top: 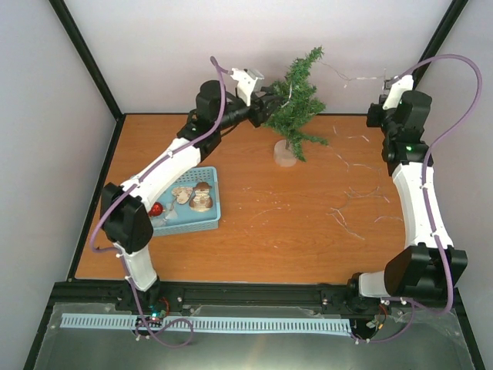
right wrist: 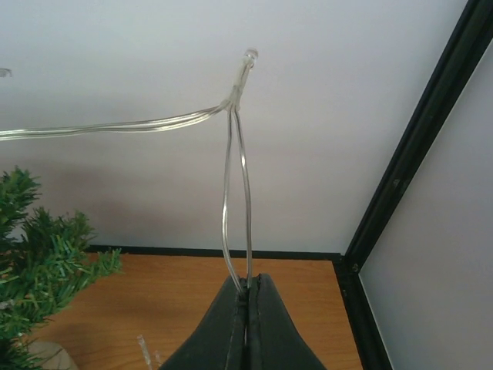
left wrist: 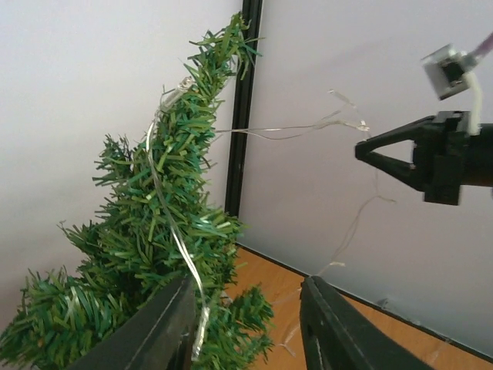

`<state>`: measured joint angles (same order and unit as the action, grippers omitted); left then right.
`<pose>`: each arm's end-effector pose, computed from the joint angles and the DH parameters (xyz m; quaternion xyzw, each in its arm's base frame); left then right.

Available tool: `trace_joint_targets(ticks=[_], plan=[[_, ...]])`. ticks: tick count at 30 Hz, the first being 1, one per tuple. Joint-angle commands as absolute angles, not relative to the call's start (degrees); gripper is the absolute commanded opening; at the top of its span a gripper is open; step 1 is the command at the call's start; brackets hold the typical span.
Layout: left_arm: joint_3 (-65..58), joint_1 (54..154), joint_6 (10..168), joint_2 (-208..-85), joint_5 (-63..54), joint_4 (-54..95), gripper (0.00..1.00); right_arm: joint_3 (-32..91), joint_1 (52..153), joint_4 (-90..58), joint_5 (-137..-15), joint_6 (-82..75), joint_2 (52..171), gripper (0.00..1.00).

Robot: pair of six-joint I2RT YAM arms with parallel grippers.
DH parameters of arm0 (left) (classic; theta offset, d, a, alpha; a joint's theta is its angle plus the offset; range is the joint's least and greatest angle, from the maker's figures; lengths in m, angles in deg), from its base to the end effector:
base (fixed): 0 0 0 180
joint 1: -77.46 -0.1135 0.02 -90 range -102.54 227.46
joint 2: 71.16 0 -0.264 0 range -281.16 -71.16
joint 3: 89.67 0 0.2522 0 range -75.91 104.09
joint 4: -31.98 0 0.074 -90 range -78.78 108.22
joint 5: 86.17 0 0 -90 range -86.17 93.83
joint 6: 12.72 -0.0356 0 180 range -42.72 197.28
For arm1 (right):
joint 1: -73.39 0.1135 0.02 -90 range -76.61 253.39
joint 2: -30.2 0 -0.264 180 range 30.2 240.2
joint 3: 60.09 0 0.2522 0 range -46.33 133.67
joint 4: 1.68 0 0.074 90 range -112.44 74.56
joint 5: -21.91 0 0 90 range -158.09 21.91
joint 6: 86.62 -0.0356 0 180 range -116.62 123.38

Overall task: Decorate the small christmas tree
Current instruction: Wrap the decoration item around the Christmas tree.

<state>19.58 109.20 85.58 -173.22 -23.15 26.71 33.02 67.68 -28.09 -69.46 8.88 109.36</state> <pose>0.3581 -0.2405 0.4068 0.3015 0.6278 -0.3917 0.6013 0.3206 -0.0312 0.4099 -0.0061 0.7796 -0.0519 0.6241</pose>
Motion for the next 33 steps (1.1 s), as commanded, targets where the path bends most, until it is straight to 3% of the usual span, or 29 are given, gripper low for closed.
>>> trace_joint_targets(ticks=[1, 13, 28, 33], plan=[[26.78, 108.83, 84.76, -177.34, -21.49, 23.90, 0.37, 31.73, 67.37, -24.69, -71.47, 7.70, 106.82, 0.03], [40.92, 108.83, 90.76, -188.04, -22.86, 16.32, 0.30, 30.58, 67.33, -23.06, -73.50, 7.45, 106.21, 0.03], [46.74, 108.81, 92.68, -192.91, -26.27, 14.84, 0.24, 29.08, 67.35, -20.68, -74.47, 6.37, 105.82, 0.03], [47.22, 108.88, 93.82, -193.15, -27.47, 15.63, 0.07, 29.08, 67.34, -20.29, -74.61, 6.16, 105.33, 0.03]])
